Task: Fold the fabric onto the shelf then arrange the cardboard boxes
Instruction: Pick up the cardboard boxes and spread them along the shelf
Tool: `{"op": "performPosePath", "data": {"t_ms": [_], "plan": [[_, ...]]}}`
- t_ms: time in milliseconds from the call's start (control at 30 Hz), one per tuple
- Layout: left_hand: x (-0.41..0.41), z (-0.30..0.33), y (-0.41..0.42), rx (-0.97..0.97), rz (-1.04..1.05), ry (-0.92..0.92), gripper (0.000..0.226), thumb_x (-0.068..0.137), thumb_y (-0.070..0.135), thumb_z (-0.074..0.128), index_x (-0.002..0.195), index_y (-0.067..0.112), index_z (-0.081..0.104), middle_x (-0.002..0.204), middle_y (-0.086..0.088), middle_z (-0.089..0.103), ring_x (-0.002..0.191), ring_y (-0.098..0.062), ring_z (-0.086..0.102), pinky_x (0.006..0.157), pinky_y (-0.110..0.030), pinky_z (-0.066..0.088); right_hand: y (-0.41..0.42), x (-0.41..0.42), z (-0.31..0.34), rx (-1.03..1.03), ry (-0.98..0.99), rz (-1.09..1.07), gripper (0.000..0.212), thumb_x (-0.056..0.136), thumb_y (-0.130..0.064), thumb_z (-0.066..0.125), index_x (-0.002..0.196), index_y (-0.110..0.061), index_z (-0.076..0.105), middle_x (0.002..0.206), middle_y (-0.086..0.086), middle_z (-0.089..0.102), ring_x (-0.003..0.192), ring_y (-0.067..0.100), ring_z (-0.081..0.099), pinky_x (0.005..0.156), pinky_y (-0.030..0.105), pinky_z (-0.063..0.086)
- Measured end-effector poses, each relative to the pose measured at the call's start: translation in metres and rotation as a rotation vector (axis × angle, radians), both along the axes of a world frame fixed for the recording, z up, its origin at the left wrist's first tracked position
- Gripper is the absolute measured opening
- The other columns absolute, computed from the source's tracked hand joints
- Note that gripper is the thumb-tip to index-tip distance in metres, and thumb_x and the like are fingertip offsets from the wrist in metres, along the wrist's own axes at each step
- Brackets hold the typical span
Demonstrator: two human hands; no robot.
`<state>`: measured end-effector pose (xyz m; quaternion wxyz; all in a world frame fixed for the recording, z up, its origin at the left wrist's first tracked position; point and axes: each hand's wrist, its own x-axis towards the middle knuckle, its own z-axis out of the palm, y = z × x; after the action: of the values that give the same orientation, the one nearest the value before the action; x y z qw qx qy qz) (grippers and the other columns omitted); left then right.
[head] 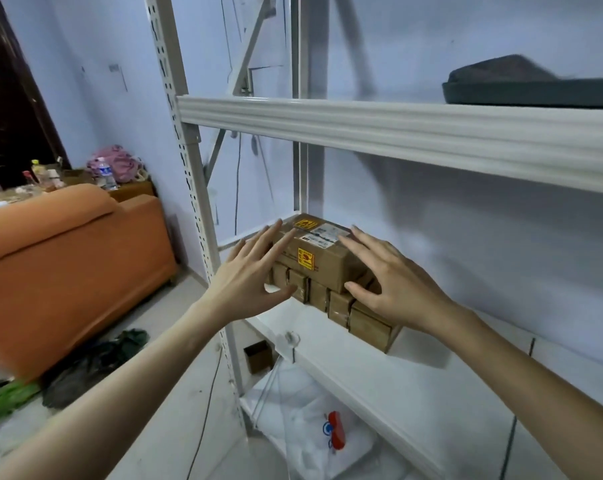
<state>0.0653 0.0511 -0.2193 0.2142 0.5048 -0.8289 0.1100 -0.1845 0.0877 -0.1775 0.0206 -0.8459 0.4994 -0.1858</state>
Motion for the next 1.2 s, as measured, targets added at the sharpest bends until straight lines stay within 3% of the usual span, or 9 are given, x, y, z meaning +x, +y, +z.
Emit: {"op": "performPosePath", "data": {"t_ms": [433, 567, 700, 767, 900, 1000, 1200], "plan": [[0.018, -0.05, -0.117, 0.15, -0.028, -0.061, 0.09, 0.075, 0.07, 0.038, 0.147, 0.039, -0.008, 0.161, -0.003, 0.002, 0.148, -0.027, 0.012, 0.118, -0.051, 0.018, -0.093, 0.011, -0.062, 0.209, -0.048, -0.205, 0.081, 0.085, -0.051, 0.053, 0.148, -0.039, 0.003, 0.16, -0.012, -0.006, 0.146, 0.017, 0.01, 0.112, 0.044, 0.033], [0.023, -0.055, -0.154, 0.169, -0.048, -0.058, 0.094, 0.076, 0.061, 0.053, 0.147, 0.038, -0.004, 0.161, -0.005, 0.003, 0.148, -0.028, 0.011, 0.117, -0.05, 0.019, -0.119, 0.017, -0.074, 0.235, -0.097, -0.265, 0.085, 0.084, -0.05, 0.057, 0.148, -0.039, 0.002, 0.16, -0.009, -0.009, 0.147, 0.016, 0.006, 0.113, 0.04, 0.029], [0.023, -0.053, -0.184, 0.198, -0.062, -0.024, 0.093, 0.072, 0.066, 0.044, 0.15, 0.033, 0.006, 0.16, -0.013, 0.006, 0.146, -0.033, 0.014, 0.116, -0.048, 0.019, -0.138, 0.022, -0.079, 0.25, -0.119, -0.343, 0.086, 0.084, -0.048, 0.059, 0.148, -0.038, 0.003, 0.16, -0.005, -0.01, 0.147, 0.016, 0.004, 0.111, 0.036, 0.027], [0.021, -0.053, -0.195, 0.224, -0.055, -0.015, 0.094, 0.076, 0.061, 0.053, 0.15, 0.032, 0.003, 0.16, -0.016, 0.003, 0.147, -0.034, 0.01, 0.116, -0.047, 0.017, -0.144, 0.024, -0.082, 0.276, -0.119, -0.38, 0.087, 0.084, -0.048, 0.059, 0.148, -0.038, 0.002, 0.16, -0.002, -0.012, 0.147, 0.018, 0.004, 0.111, 0.038, 0.028], [0.019, -0.059, -0.212, 0.283, -0.049, -0.027, 0.097, 0.079, 0.056, 0.061, 0.15, 0.031, -0.002, 0.159, -0.02, 0.0, 0.147, -0.034, 0.004, 0.117, -0.046, 0.013, -0.155, 0.025, -0.092, 0.327, -0.15, -0.413, 0.09, 0.083, -0.049, 0.06, 0.148, -0.039, 0.0, 0.16, 0.001, -0.014, 0.147, 0.022, 0.011, 0.11, 0.039, 0.031], [0.02, -0.063, -0.222, 0.309, -0.034, -0.024, 0.096, 0.077, 0.057, 0.061, 0.15, 0.032, 0.003, 0.159, -0.02, 0.007, 0.147, -0.035, 0.006, 0.115, -0.05, 0.019, -0.159, 0.025, -0.097, 0.35, -0.19, -0.415, 0.089, 0.083, -0.048, 0.061, 0.147, -0.041, -0.001, 0.159, 0.002, -0.014, 0.144, 0.025, 0.024, 0.107, 0.039, 0.036], [0.017, -0.065, -0.228, 0.378, -0.021, 0.117, 0.091, 0.072, 0.047, 0.071, 0.146, 0.023, 0.023, 0.149, -0.021, 0.028, 0.134, -0.042, 0.033, 0.105, -0.054, 0.038, -0.162, 0.028, -0.101, 0.328, -0.289, -0.408, 0.072, 0.089, -0.031, 0.058, 0.146, -0.036, 0.014, 0.159, 0.007, -0.001, 0.136, 0.032, 0.036, 0.108, 0.043, 0.037]]}}
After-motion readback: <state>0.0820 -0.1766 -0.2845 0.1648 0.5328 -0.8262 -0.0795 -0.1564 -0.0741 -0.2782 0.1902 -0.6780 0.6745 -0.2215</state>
